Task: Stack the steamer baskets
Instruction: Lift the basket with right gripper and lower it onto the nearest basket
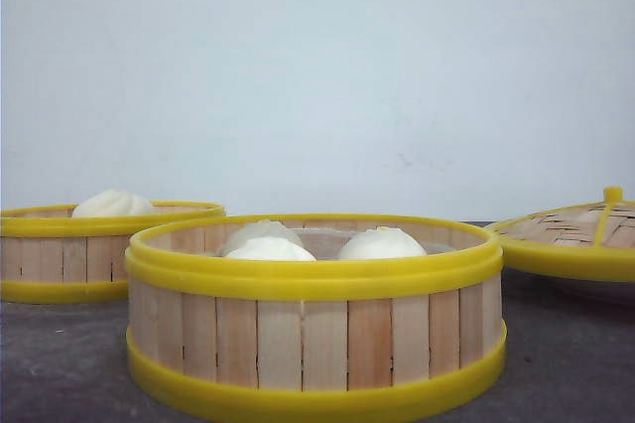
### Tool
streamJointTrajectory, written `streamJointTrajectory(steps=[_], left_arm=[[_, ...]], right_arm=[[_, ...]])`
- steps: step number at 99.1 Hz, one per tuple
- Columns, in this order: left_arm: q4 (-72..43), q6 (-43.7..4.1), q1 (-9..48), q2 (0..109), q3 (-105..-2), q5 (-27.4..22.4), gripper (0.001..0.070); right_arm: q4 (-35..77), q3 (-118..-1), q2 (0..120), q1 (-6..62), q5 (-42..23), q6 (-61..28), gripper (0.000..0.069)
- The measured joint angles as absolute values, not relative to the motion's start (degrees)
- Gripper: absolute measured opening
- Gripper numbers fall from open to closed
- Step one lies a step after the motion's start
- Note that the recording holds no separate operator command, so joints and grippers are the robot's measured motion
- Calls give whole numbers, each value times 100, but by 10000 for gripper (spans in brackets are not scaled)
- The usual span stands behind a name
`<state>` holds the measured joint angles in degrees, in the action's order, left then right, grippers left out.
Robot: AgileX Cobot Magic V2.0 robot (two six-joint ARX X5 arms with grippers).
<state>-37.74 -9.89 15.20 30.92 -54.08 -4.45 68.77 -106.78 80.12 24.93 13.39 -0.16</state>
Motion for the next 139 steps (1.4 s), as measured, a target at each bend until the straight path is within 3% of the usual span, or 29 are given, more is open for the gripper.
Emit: streamJointTrajectory(steps=[30, 87, 139], left_arm=[[-3809, -989, 1520, 3074, -5408, -628, 428], [-3811, -989, 1525, 3072, -5408, -744, 428], [-3813, -989, 1525, 3072, -5408, -744, 428]], right_arm=[[6657, -10156, 8136, 2867, 1260, -49, 30], [4421, -7089, 8136, 3175, 899, 342, 30], [3747, -6685, 8326, 3181, 790, 556, 30]])
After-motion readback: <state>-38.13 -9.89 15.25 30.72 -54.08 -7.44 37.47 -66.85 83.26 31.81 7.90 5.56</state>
